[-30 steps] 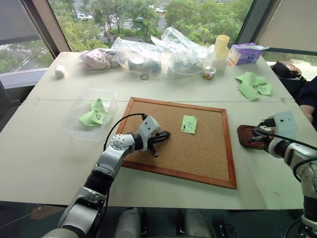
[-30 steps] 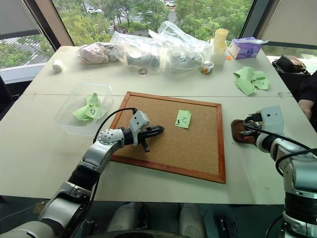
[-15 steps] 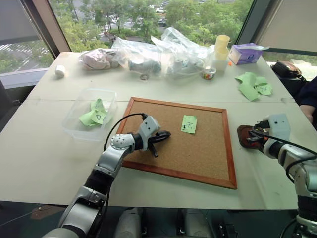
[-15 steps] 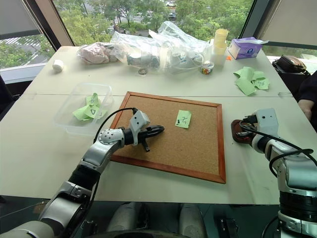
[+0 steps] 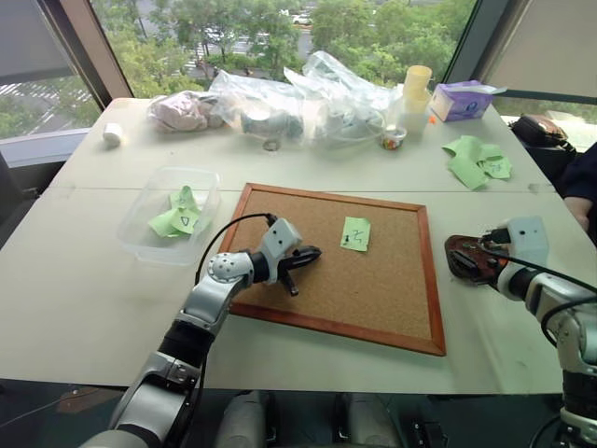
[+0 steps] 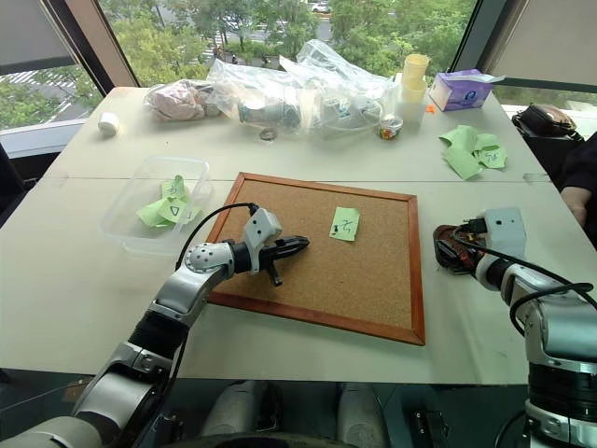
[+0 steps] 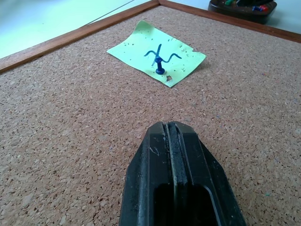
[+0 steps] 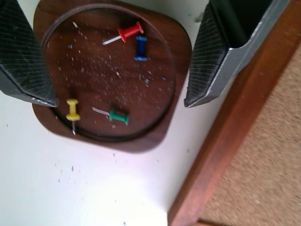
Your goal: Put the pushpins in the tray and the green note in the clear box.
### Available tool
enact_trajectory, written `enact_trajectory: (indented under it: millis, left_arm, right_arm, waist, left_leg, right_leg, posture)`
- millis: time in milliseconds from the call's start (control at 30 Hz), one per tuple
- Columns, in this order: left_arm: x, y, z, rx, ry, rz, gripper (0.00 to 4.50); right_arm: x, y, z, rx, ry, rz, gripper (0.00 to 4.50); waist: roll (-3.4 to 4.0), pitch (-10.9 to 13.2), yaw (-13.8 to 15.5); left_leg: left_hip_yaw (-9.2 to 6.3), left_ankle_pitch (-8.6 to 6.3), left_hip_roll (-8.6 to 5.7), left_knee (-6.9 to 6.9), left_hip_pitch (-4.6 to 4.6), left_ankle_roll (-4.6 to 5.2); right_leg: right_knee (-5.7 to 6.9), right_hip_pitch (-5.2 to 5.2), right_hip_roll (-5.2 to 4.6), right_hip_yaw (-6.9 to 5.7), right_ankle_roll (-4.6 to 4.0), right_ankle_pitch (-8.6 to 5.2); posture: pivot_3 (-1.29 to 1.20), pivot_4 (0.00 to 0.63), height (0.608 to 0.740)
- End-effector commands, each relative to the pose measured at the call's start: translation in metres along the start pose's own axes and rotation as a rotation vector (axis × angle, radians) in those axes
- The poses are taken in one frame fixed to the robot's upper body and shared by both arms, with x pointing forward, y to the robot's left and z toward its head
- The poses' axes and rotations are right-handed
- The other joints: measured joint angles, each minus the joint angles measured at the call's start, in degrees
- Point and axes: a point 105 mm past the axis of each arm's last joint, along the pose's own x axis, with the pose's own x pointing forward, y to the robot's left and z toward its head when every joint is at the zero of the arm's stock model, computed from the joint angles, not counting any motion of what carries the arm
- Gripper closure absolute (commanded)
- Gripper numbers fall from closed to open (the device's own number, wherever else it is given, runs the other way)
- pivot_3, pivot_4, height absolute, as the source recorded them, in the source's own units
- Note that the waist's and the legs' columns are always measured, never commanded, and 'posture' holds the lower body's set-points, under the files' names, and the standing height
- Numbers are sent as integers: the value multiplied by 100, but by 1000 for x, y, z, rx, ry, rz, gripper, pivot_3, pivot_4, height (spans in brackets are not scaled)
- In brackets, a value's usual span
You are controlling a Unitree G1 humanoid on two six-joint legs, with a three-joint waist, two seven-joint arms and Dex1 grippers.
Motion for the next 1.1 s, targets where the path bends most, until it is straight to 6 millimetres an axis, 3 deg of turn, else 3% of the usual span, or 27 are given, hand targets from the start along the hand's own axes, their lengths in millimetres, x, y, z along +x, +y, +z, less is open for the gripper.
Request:
enact_trajectory:
  millis: [33, 267, 367, 500, 600, 833, 1033, 1100]
  left_arm:
    - [-2, -2, -23, -33, 77, 7, 4500]
    - [0, -1, -21, -32, 75, 10, 4500]
    - [0, 0, -21, -33, 75, 14, 4500]
    - [-2, 1, -20, -36, 73, 25, 4500]
    - [-5, 0, -21, -36, 74, 34, 4500]
    - [-10, 1, -21, -41, 76, 54, 4500]
    - [-14, 1, -22, -42, 81, 63, 4500]
    - [-15, 1, -22, -43, 82, 65, 4500]
  right_arm:
    - [-7, 18, 37, -39, -115, 72, 36]
    - [8, 98, 59, -103, -181, 373, 36]
    - [19, 120, 59, -127, -168, 422, 841]
    - [30, 139, 61, -142, -167, 465, 2722]
    - [42, 160, 56, -185, -149, 511, 2722]
    - [58, 176, 36, -203, -101, 553, 2722]
    - [62, 176, 24, -226, -75, 551, 2722]
    - [62, 174, 22, -235, -76, 547, 3239]
  waist:
    - [0, 0, 1]
    - [0, 0, -5]
    - [0, 0, 20]
    - [0, 0, 12]
    - [0, 0, -18]
    - [-1, 0, -29]
    - [-1, 0, -51]
    - [-1, 0, -54]
  left_leg:
    - [-1, 0, 0, 0, 0, 0]
    - [-3, -1, 0, 0, -1, 2]
    - [-4, -1, 0, 0, -2, 2]
    - [-2, -3, -3, 2, -11, 5]
    - [-1, -2, -2, 2, -8, 3]
    - [6, 14, -1, 1, -10, -24]
    - [8, 15, 1, -2, -9, -27]
    - [8, 16, 2, -3, -9, -28]
  right_leg:
    - [0, 0, 0, 0, 0, 0]
    - [0, -1, -1, -1, 0, 0]
    - [1, -1, -2, -1, 0, 0]
    - [-3, -5, -4, -3, 0, 0]
    - [1, -5, -3, -5, 1, 0]
    - [-3, -8, -2, -5, 1, 1]
    - [-2, -12, 0, -5, 2, 0]
    - [-2, -13, 0, -5, 2, 0]
  posture:
    - [0, 150, 740]
    - [0, 150, 740]
    - [0, 150, 740]
    - [0, 150, 740]
    - [0, 150, 740]
    - [0, 150, 740]
    - [0, 150, 740]
    - [0, 150, 740]
